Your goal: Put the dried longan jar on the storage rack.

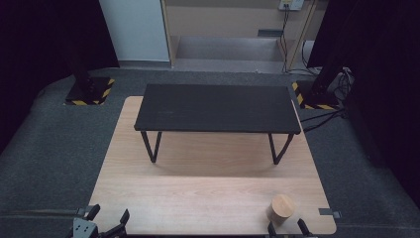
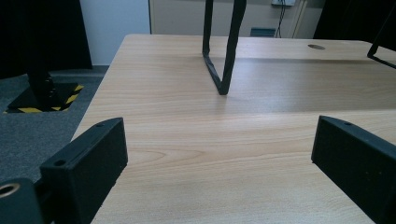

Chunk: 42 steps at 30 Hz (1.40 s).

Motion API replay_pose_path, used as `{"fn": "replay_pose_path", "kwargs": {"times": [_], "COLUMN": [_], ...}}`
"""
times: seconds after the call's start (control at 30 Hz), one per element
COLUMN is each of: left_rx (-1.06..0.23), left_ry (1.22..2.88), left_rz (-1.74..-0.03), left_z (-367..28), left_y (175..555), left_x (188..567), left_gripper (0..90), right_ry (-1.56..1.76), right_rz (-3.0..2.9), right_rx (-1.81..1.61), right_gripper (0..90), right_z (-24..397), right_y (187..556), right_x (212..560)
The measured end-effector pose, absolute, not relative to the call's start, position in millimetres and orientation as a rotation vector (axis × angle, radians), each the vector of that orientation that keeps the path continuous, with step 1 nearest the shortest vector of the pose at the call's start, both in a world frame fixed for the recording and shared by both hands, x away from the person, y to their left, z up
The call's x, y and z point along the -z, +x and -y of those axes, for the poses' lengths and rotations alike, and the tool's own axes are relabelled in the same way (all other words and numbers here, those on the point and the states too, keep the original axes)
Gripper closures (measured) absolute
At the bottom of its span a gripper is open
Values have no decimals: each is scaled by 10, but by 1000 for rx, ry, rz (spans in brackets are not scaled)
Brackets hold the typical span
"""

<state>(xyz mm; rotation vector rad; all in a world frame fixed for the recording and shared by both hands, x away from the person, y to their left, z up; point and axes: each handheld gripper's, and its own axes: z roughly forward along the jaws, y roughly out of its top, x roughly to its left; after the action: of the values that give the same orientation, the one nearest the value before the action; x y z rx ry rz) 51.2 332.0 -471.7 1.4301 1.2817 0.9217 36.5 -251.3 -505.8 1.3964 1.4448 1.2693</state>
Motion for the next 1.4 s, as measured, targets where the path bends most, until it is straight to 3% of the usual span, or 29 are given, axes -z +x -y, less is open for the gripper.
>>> {"fn": "replay_pose_path", "kwargs": {"times": [0.83,1.4], "left_rx": [-909,-896], "left_ry": [1435,1451], "left_rz": [-1265,-1257], "left_z": [-3312,-3281], "left_y": [484,523], "left_x": [4708,4705], "left_gripper": [24,24], "right_ry": [1387,1355], "right_rz": [-1407,-1371], "right_rx": [-1267,-1237], "right_gripper": [12,18], "right_z": [2434,2314], "right_y": [293,585], "right_x": [5163,5245]}}
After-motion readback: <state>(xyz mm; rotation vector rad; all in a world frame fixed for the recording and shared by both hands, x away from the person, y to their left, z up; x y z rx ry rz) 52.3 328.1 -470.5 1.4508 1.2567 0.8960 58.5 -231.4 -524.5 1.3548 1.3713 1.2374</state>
